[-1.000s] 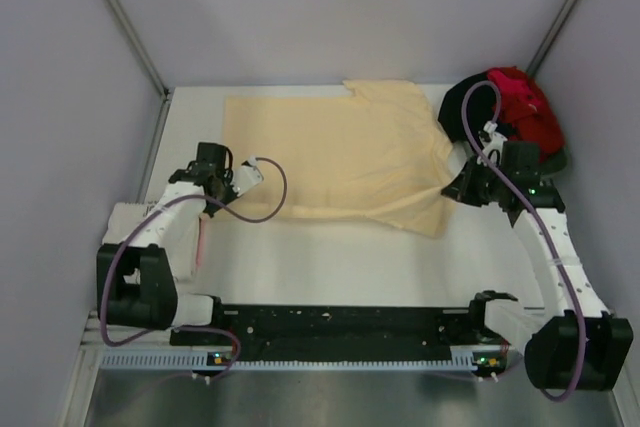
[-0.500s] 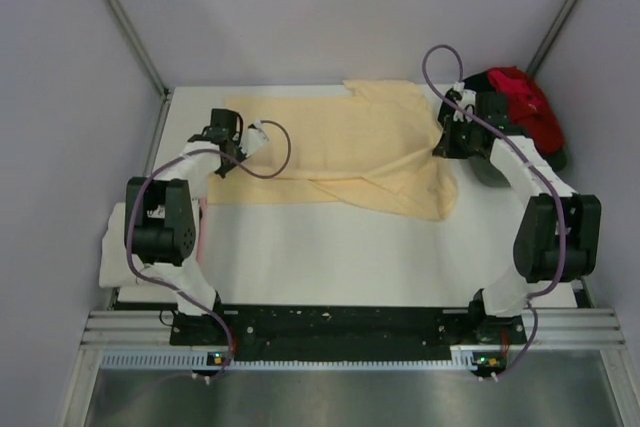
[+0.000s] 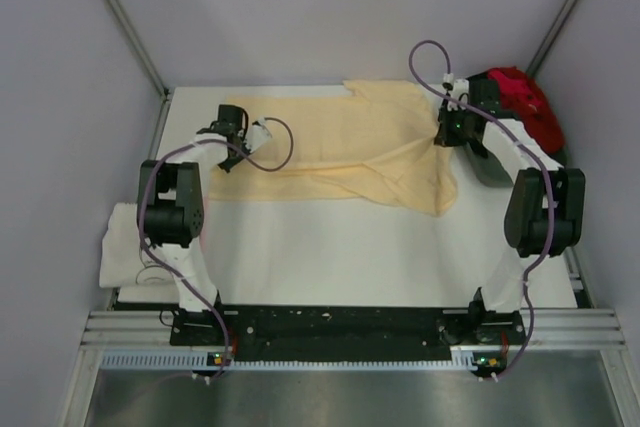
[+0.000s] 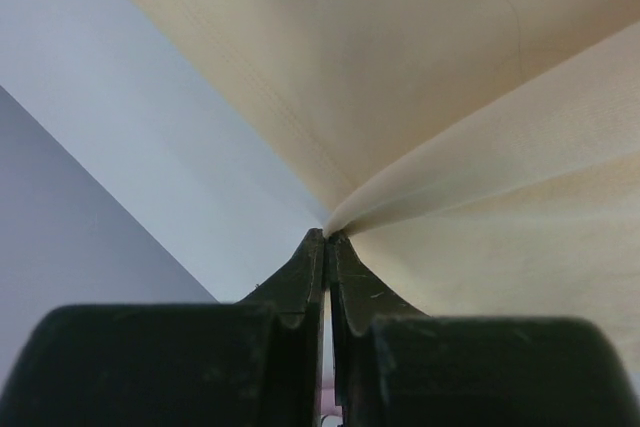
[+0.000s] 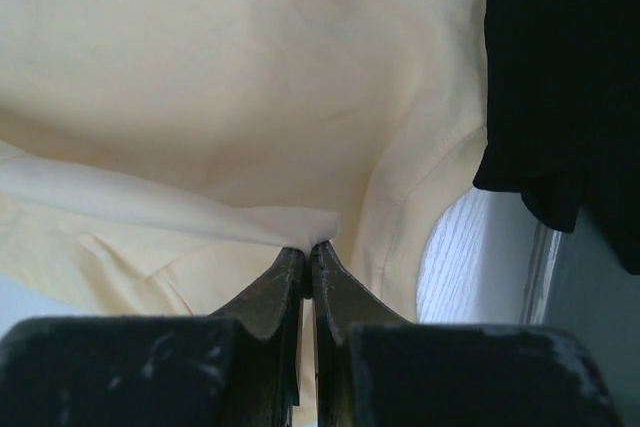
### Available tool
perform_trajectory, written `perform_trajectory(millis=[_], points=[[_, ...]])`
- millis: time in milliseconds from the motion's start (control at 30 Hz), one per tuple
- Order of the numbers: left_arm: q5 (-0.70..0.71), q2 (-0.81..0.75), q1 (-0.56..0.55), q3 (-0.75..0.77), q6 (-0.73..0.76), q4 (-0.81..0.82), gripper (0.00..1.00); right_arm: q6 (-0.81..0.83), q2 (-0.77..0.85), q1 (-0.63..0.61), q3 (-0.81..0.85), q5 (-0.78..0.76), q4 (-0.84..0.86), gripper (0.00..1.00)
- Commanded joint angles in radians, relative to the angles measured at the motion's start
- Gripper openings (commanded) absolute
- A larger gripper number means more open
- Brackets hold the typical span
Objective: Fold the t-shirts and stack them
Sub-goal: Fold the flattened tshirt in 1/3 of the way
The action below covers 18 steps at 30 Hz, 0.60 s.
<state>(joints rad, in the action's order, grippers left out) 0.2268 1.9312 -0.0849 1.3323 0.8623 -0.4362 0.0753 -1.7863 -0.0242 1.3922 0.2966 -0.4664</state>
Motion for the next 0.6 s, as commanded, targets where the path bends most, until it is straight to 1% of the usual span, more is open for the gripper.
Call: perform_trajectory(millis=[0,33,133,167,267,333,433,467,500,533,567], points=[[0.037,0.021,0.008,0.044,-0.008,0.074,0.08,0.028,-0.033,-0.009,0.067,0.024,0.052,0.0],[0.039,0.026,0.008,0.047,-0.009,0.094,0.08,0.024,-0.041,-0.013,0.065,0.029,0.078,0.0],[0.074,0.064,0.008,0.083,-0.029,0.161,0.18,0.024,-0.093,-0.037,0.106,0.0,0.109,0.0],[0.103,0.08,0.008,0.108,-0.04,0.18,0.19,0.027,-0.128,-0.045,0.138,-0.019,0.101,0.0],[0.215,0.153,0.011,0.218,-0.074,0.214,0.25,-0.003,-0.202,-0.051,0.232,-0.085,0.101,0.0],[0.255,0.201,0.016,0.299,-0.092,0.205,0.3,-0.034,-0.238,-0.049,0.295,-0.114,0.101,0.0],[0.255,0.227,0.023,0.416,-0.127,0.151,0.52,-0.069,-0.286,-0.051,0.391,-0.131,0.109,0.01],[0.217,0.224,0.025,0.445,-0.147,0.107,0.57,-0.098,-0.301,-0.051,0.415,-0.131,0.113,0.06],[0.18,0.215,0.025,0.459,-0.161,0.071,0.59,-0.104,-0.318,-0.051,0.433,-0.139,0.114,0.1],[0.14,0.194,0.025,0.458,-0.172,0.039,0.59,-0.111,-0.334,-0.052,0.451,-0.146,0.114,0.2],[0.091,0.168,0.025,0.438,-0.175,0.013,0.59,-0.12,-0.346,-0.052,0.465,-0.157,0.106,0.27]])
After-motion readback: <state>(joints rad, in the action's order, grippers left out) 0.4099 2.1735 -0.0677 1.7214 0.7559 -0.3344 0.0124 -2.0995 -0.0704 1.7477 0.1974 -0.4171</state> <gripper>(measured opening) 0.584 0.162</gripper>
